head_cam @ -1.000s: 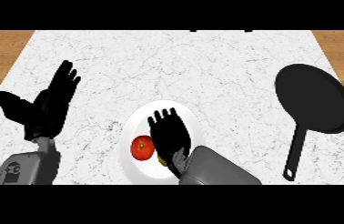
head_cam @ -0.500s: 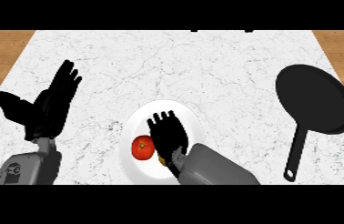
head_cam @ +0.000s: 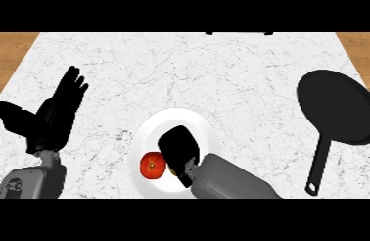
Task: Pick the lemon from the plate and place it in the pan
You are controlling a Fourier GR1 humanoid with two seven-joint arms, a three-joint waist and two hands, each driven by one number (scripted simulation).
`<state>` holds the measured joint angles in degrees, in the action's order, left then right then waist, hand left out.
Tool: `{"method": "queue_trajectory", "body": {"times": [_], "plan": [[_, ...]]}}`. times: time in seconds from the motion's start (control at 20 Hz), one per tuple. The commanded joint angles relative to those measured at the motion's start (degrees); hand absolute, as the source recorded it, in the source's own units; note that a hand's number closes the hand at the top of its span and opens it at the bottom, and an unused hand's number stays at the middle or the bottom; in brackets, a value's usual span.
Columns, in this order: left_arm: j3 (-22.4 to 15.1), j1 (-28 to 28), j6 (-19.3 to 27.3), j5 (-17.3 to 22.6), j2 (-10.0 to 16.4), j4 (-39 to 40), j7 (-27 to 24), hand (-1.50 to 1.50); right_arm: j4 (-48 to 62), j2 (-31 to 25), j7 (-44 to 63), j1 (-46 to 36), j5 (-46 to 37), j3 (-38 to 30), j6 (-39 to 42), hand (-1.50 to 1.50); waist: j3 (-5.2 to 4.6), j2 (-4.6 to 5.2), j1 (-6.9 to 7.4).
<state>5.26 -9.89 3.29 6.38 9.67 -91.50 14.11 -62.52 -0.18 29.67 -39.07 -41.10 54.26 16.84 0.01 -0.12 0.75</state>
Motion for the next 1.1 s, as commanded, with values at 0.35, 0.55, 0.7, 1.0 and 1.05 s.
{"method": "queue_trajectory", "body": {"times": [0.35, 0.55, 0.7, 1.0, 1.05], "plan": [[-0.1, 0.8, 0.0, -1.0, -1.5, 1.6, -1.8, 0.0, -1.1, -0.2, -4.4, 1.7, -6.6, -2.3, -8.4, 1.5, -0.01, 0.14, -0.71], [1.2, 1.7, 0.3, -0.5, 0.2, -1.0, 0.2, 0.0, 5.4, -5.6, 13.1, -1.6, -2.1, -21.4, -14.5, 1.5, 0.01, 0.11, -2.34], [0.7, 0.9, 1.1, -1.2, -0.4, -1.3, 0.2, 0.0, 9.7, -9.7, 23.5, -5.2, -3.3, -29.6, -18.8, 1.5, -0.03, 0.16, -2.74], [-0.1, 0.2, 0.1, -0.6, -0.8, -0.7, 0.7, 0.0, 12.8, -12.3, 37.4, -17.1, -17.0, -27.4, -21.9, 1.5, -0.11, 0.04, -0.25], [1.8, -0.8, -0.3, 0.3, 0.1, 1.7, -0.3, 0.0, 12.3, -13.7, 37.2, -17.9, -18.4, -27.4, -22.4, 1.5, -0.12, 0.13, -0.71]]}}
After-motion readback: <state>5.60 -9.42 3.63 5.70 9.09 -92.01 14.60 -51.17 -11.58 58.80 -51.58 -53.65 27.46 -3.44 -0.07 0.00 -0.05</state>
